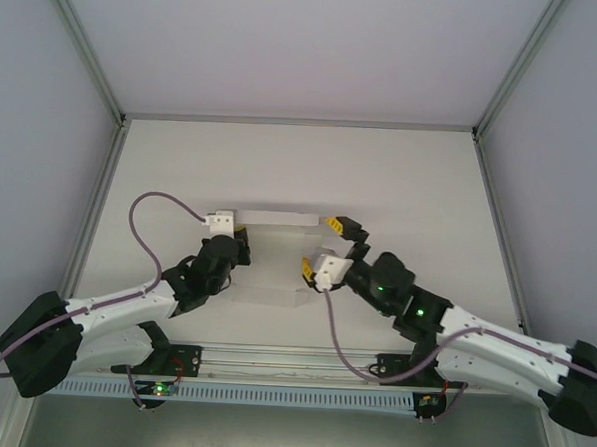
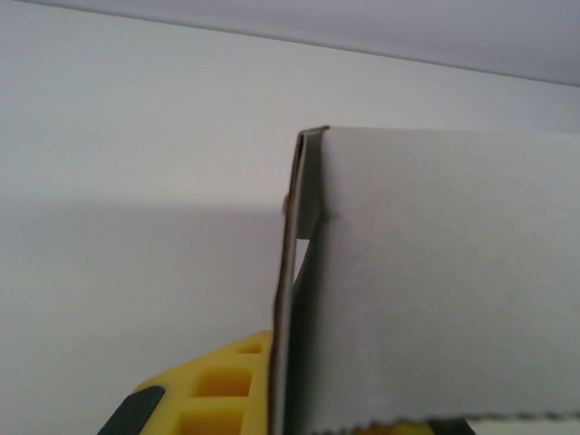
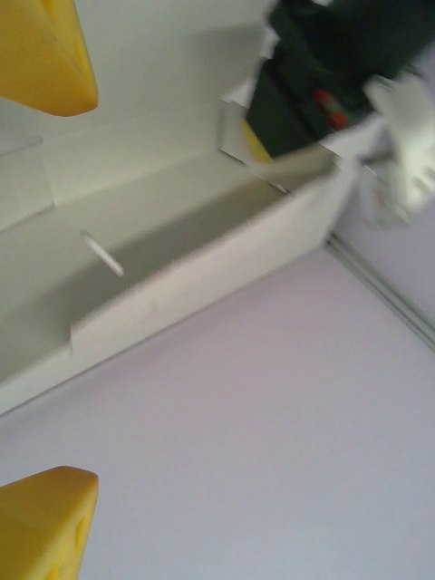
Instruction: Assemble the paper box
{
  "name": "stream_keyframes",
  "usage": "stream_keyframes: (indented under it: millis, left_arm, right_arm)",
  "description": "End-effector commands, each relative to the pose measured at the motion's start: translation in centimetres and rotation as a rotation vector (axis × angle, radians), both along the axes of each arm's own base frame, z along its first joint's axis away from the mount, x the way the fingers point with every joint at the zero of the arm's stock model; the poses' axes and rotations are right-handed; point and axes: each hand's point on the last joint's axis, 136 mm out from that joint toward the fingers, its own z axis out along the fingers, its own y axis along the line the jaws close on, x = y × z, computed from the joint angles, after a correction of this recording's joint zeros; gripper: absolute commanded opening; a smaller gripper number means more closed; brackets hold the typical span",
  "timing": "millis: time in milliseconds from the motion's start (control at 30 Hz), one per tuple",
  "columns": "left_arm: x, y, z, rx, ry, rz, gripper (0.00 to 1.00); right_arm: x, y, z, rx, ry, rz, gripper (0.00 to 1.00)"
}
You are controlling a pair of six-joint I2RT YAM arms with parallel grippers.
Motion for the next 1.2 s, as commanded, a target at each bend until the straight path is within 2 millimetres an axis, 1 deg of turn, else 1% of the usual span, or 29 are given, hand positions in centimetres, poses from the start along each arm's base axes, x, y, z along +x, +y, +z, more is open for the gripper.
stream_keyframes:
  millis: [0, 67, 100, 133, 200, 367, 500, 600, 700, 833, 1000, 1167]
  left_arm:
    - [-0.8, 1.5, -0.9, 0.026, 0.018, 0.048, 0.00]
    - [-1.1, 1.2, -0.9, 0.013, 0.011, 0.018, 0.00]
    - [-1.1, 1.1, -0.9, 0.001, 0.008, 0.014, 0.00]
    - [-1.3, 1.0, -0.9, -0.002, 0.009, 0.004, 0.00]
    - [-1.4, 1.1, -0.9, -0.012, 0.007, 0.005, 0.00]
    - [-1.6, 0.6, -0.6, -0.027, 0.006, -0.029, 0.00]
    - [-1.8, 0.3, -0.8, -0.029, 0.007, -0.050, 0.00]
    - [-1.8, 0.4, -0.8, -0.031, 0.010, -0.048, 0.00]
    - [-1.8, 0.3, -0.7, -0.039, 0.004, -0.047, 0.00]
    - [-1.8, 0.0, -0.6, -0.043, 0.003, -0.068, 0.00]
    - [-1.9, -0.4, -0.4, -0.062, 0.003, -0.082, 0.00]
    - [-1.9, -1.3, 0.2, -0.106, 0.000, -0.111, 0.00]
  right_arm:
    - [-0.8, -1.4, 2.9, 0.208, 0.058, 0.003, 0.98]
    - [0.0, -3.2, 5.4, 0.342, 0.069, -0.074, 0.98]
    - [0.7, -4.1, 6.0, 0.393, 0.083, -0.123, 0.98]
    - [1.3, -5.0, 6.5, 0.434, 0.100, -0.176, 0.98]
    - [2.2, -5.7, 6.5, 0.443, 0.122, -0.228, 0.98]
    - [4.5, -4.8, 3.7, 0.351, 0.240, -0.303, 0.98]
    - [6.4, -4.0, 1.7, 0.284, 0.320, -0.368, 0.98]
    - [7.1, -3.3, 0.2, 0.246, 0.375, -0.363, 0.98]
    - [6.9, -2.3, -1.0, 0.223, 0.413, -0.307, 0.98]
    - [5.7, -0.4, -2.5, 0.173, 0.460, -0.181, 0.98]
    - [5.3, 0.5, -3.5, 0.135, 0.474, -0.129, 0.98]
    - [3.9, 2.1, -5.1, 0.080, 0.524, -0.012, 0.98]
